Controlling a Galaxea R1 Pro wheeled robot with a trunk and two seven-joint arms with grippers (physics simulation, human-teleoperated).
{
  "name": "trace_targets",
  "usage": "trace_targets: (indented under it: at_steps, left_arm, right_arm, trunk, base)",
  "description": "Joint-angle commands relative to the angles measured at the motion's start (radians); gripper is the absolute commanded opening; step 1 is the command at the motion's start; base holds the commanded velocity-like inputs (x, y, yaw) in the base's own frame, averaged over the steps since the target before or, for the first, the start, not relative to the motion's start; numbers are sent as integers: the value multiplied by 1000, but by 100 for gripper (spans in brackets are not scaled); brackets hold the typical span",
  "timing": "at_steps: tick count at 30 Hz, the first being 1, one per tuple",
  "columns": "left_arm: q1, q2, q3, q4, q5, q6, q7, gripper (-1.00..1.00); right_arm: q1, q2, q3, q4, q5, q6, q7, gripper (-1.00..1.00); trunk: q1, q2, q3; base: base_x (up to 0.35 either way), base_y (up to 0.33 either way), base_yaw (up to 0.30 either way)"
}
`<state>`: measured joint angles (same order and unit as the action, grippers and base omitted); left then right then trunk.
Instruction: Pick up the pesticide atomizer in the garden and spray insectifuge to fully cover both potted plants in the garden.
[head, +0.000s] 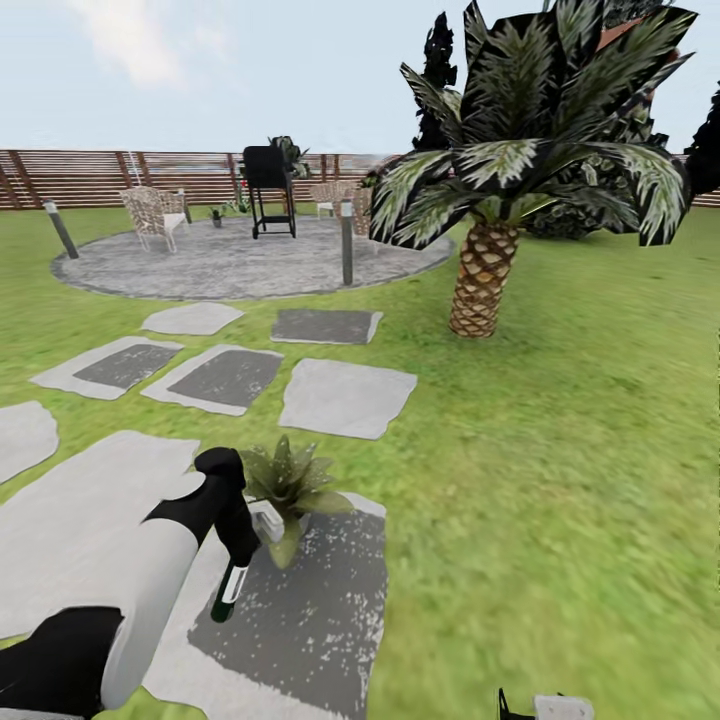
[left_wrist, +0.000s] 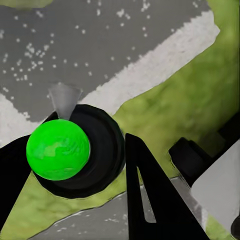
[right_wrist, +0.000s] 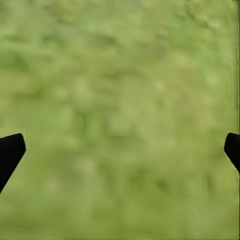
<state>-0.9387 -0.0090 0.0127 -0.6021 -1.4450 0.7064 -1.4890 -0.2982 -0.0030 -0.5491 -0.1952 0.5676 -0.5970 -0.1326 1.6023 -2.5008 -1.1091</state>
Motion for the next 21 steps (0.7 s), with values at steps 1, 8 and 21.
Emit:
trace_targets:
  at_steps: [1,8,21]
  left_arm:
    - [0,0,4,-1,-9,10,-2,-100]
    - [31,1,7,-8,-9,10,18,-100]
    - [34,4,11,-10,-16,66,25,-100]
  right_arm:
    - [-1,0,-3,2,11,-3,-7,100]
    - [-1,-1,-4,2,11,-3,-7,100]
    - [-1,0,-3,2,9,-3,-7,100]
  trunk:
    - [0,0,-1]
    - [0,0,-1]
    - [0,0,-1]
  base:
    - [90,-265,0]
    - [20,-56,0]
    - [0,0,111]
